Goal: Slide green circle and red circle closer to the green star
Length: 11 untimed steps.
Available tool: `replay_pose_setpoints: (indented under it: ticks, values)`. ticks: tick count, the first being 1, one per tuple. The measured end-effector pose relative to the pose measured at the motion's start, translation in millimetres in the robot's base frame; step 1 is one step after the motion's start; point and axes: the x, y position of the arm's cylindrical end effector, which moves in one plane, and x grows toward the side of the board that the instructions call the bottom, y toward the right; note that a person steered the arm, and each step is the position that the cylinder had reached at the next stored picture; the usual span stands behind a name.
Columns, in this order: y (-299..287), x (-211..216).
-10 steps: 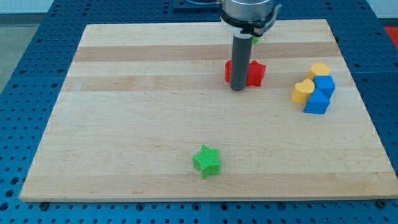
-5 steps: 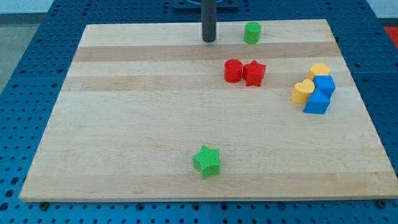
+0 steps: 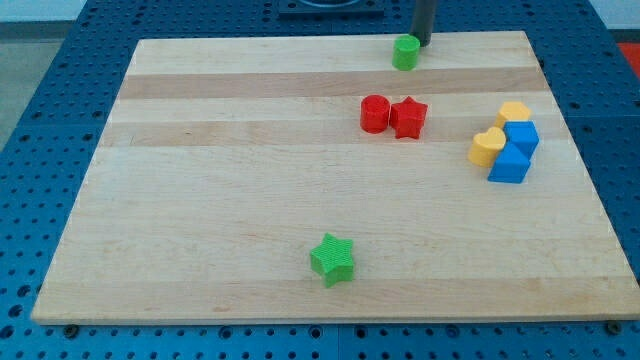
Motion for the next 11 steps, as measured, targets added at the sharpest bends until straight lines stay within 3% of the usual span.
replay_pose_setpoints:
  ticks: [4, 11]
  values:
    - [-70, 53]
    - [-97, 237]
